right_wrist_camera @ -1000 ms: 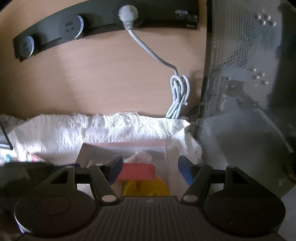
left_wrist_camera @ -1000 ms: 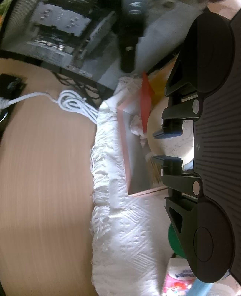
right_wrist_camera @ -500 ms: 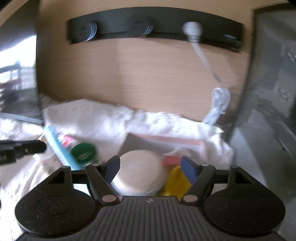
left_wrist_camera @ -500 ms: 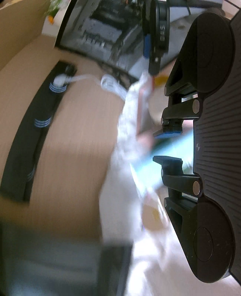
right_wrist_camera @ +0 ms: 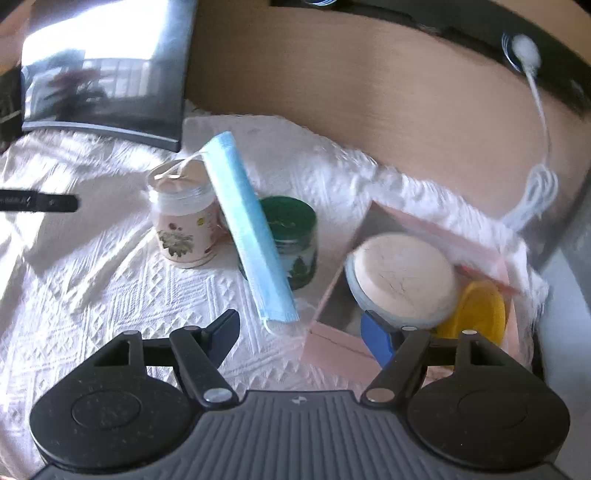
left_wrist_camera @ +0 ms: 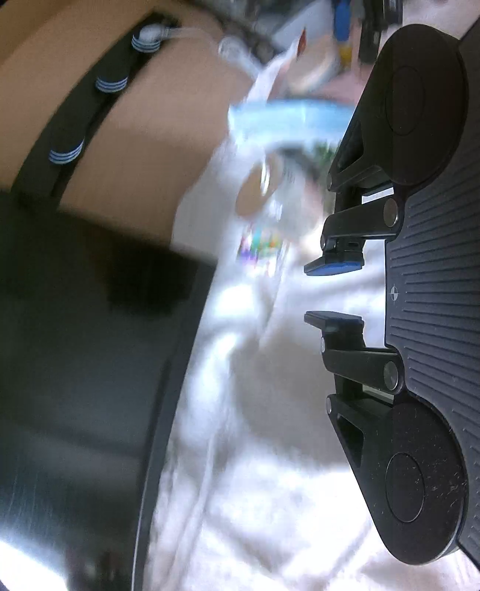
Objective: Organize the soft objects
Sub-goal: 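Grasp the blue face mask with the left tool, then grasp the pink Kleenex tissue pack with the right tool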
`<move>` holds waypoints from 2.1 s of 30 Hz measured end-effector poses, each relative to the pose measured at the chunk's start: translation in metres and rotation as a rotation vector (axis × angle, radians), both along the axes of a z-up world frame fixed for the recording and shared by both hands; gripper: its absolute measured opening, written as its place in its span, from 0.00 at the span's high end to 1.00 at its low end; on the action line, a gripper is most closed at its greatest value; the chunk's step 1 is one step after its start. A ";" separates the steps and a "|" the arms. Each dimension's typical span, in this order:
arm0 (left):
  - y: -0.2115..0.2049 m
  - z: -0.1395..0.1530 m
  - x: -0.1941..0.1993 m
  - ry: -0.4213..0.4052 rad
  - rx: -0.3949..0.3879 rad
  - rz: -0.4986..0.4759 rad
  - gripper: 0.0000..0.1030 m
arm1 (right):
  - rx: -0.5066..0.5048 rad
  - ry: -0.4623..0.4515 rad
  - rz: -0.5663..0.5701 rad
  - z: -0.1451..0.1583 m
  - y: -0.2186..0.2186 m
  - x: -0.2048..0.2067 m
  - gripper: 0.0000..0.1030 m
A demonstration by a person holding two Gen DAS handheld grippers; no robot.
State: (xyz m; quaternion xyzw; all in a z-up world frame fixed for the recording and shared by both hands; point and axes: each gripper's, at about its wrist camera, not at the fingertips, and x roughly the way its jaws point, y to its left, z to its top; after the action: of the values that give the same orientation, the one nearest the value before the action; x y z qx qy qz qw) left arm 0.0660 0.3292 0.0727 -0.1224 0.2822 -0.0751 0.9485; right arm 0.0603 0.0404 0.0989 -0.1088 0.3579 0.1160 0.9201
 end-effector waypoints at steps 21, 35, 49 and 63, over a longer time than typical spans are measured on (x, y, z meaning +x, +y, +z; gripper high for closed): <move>-0.002 -0.022 -0.039 0.084 -0.126 -0.034 0.78 | 0.136 0.166 0.116 -0.018 0.051 0.052 0.91; -0.032 -0.009 -0.025 0.097 -0.147 -0.091 0.78 | 0.355 0.363 0.168 -0.007 0.040 0.015 0.56; -0.064 -0.055 -0.020 0.370 -0.123 0.118 0.78 | 0.090 0.246 -0.038 -0.063 -0.044 -0.008 0.40; -0.122 -0.058 0.010 0.334 0.050 -0.070 0.75 | 0.128 0.212 -0.061 -0.087 -0.037 -0.019 0.00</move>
State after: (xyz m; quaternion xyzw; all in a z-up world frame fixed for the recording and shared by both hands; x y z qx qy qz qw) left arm 0.0759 0.2068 0.0150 -0.0996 0.4418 -0.0796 0.8880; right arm 0.0413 0.0031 0.0118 -0.0258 0.4483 0.1216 0.8852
